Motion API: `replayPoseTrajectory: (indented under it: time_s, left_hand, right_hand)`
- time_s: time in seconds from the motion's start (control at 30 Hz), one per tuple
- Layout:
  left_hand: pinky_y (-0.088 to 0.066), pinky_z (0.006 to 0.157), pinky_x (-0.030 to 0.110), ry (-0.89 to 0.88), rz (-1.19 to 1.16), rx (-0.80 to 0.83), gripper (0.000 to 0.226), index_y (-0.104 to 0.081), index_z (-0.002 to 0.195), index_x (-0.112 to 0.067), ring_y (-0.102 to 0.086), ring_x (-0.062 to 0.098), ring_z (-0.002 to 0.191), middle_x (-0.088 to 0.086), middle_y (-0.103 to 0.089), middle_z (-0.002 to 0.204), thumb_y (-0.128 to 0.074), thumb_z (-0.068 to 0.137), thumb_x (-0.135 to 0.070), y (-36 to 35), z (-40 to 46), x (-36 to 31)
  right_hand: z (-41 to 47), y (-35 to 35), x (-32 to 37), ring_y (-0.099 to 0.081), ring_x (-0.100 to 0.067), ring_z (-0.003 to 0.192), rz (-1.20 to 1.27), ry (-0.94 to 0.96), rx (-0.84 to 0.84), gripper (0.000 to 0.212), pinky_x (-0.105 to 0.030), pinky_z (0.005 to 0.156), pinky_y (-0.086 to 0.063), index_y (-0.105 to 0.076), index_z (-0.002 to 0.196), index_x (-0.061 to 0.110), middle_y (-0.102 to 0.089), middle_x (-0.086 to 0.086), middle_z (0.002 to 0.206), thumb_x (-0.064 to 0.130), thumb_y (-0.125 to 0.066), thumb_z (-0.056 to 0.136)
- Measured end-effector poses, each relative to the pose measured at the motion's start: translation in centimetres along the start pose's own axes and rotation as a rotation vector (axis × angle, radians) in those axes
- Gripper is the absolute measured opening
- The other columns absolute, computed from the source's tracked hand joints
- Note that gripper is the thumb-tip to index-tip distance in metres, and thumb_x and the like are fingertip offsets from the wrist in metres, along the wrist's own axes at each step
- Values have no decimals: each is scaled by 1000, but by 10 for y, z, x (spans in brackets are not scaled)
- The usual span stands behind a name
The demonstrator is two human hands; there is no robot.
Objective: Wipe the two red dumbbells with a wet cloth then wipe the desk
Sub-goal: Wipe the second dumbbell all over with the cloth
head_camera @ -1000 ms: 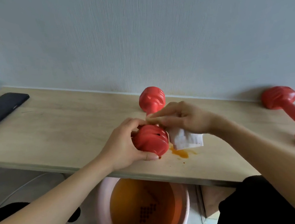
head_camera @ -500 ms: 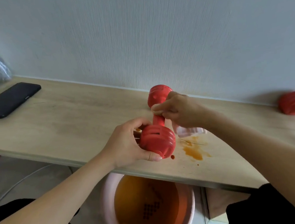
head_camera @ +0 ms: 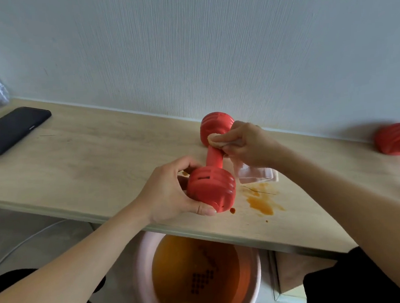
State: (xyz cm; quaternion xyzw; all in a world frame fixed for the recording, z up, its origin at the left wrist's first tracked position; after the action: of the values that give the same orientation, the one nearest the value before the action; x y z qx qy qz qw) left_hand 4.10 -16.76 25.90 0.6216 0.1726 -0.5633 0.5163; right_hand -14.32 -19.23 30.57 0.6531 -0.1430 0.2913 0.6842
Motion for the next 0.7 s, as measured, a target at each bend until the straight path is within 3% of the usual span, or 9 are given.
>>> replayPoseTrajectory:
  time_s: [0.1,0.23,0.3,0.37,0.43,0.5,0.57,0.63,0.7]
  left_hand:
    - [-53,77,22,-2,30,-14,65,-58,88,-40,-63,3,83,-24,-64,87,-88,32,-51,3,-1,2]
    - [-46,72,13,-4,69,1,64,-58,86,-35,-61,-2,81,-25,-64,85,-86,31,-54,3,0,1]
    - [-47,68,13,3,61,12,64,-58,86,-36,-61,-1,77,-26,-64,83,-86,31,-51,2,0,1]
    - [-51,68,18,9,57,28,63,-57,85,-40,-61,1,75,-26,-64,82,-87,30,-50,2,1,0]
    - [-53,70,26,15,70,37,62,-55,82,-39,-61,4,74,-23,-63,79,-87,30,-50,2,4,2]
    - [-53,70,33,23,82,31,64,-54,81,-33,-61,8,74,-18,-63,77,-86,29,-52,3,7,4]
    - [-53,71,34,23,98,33,64,-52,80,-30,-60,8,73,-15,-61,76,-86,30,-52,2,8,3]
    - [-53,72,35,27,115,44,64,-51,81,-27,-61,9,74,-14,-61,78,-88,33,-48,3,9,4]
    - [-55,75,35,32,118,56,65,-52,82,-26,-63,11,79,-11,-63,83,-88,33,-49,4,10,5]
  right_hand:
    - [-13,2,7,-59,-9,79,26,33,106,25,-32,87,-50,-69,110,26,-50,14,80,19,-65,86]
    - [-25,5,18,-52,17,69,-1,68,292,33,-3,70,-36,-65,117,16,-49,22,72,8,-65,85]
    - [-28,10,18,-49,25,63,32,38,371,35,2,66,-34,-63,119,10,-54,29,62,2,-63,86]
    - [-28,16,19,-48,27,64,-7,33,417,36,3,68,-33,-63,119,15,-54,40,59,2,-63,86]
    - [-23,15,18,-53,21,68,-48,33,355,33,-2,72,-38,-66,115,21,-58,35,64,5,-64,86]
    - [-13,8,9,-62,6,75,-13,-10,168,26,-21,81,-51,-70,108,27,-68,19,78,16,-66,85]
    - [-8,0,1,-67,-8,82,5,-52,33,21,-39,85,-53,-70,105,33,-71,11,86,28,-66,85]
    - [-8,-2,4,-65,-7,87,-56,-38,30,23,-38,87,-52,-69,108,34,-65,18,82,30,-65,86]
    - [-17,2,10,-61,6,88,-10,-21,158,27,-19,89,-49,-68,113,25,-60,23,87,19,-65,87]
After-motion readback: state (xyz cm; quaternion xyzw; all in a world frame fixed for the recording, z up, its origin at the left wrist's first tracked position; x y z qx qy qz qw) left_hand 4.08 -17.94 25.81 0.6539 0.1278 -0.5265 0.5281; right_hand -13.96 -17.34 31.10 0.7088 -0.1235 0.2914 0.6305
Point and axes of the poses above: each hand's wrist, its own z-axis towards the middle knuckle, its own y-axis out of the back of the hand, x = y × z, the point moved 3 cm from there along z, towards the middle knuckle
